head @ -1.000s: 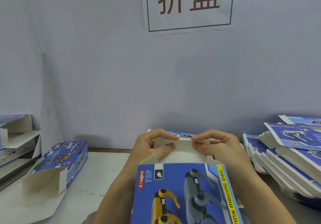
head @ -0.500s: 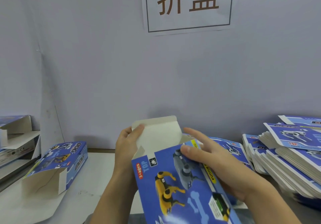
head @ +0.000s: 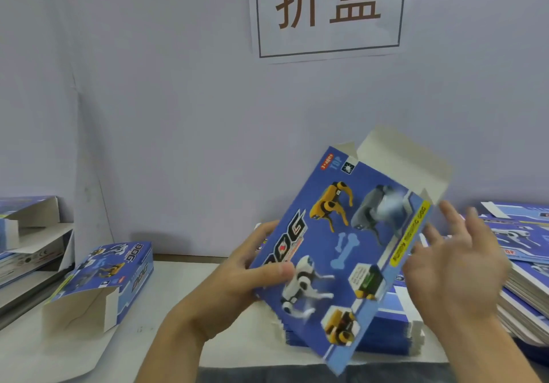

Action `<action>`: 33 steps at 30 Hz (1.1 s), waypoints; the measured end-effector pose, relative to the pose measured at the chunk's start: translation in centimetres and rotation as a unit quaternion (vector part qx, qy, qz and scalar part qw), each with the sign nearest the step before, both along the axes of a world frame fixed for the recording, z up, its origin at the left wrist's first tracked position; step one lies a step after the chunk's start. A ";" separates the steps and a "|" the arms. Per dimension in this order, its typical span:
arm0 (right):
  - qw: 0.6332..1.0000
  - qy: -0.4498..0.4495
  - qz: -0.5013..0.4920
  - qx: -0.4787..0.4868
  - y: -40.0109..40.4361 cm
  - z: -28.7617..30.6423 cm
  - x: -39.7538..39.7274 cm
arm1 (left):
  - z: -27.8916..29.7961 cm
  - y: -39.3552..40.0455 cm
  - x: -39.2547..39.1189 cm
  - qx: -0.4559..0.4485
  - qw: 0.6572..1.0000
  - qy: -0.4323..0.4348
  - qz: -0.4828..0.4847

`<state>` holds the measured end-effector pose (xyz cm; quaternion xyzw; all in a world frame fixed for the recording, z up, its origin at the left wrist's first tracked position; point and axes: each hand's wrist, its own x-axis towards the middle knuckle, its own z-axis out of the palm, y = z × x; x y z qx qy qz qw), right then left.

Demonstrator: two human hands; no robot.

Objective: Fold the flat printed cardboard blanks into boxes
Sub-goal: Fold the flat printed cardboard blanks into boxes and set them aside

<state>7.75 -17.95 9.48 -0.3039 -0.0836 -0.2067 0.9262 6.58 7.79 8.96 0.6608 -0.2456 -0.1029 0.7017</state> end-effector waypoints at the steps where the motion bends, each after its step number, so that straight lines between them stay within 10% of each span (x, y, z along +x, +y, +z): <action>1: 0.999 0.015 -0.005 0.036 -0.4 -0.3 0.1 | 0.0 0.7 -0.1 0.001 1.000 0.018 -0.022; 5: 0.984 0.090 -0.010 0.151 -1.8 -2.1 0.3 | -0.1 2.4 -0.6 0.038 0.998 0.008 -0.053; 10: 0.978 0.145 0.006 0.147 -1.8 -3.1 0.6 | 2.4 3.6 0.1 -0.347 0.906 -0.069 0.232; 13: 0.985 0.138 0.021 0.102 -1.1 -2.9 0.6 | 2.3 4.5 0.0 -0.387 0.882 -0.026 0.267; 19: 0.944 0.180 -0.057 -0.271 0.2 -2.8 1.1 | -0.8 0.1 1.8 0.051 0.948 -0.059 0.309; 24: 0.687 0.111 -0.010 -0.718 1.9 -3.9 0.9 | -4.0 -2.2 2.8 0.361 0.902 -0.113 0.206; 27: 0.544 0.147 0.004 -0.826 3.0 -4.6 0.8 | -5.0 -2.7 2.9 0.428 0.880 -0.088 0.186; 33: 0.531 0.152 -0.045 -0.832 2.9 -4.3 1.1 | -4.7 -2.4 3.1 0.385 0.888 -0.093 0.233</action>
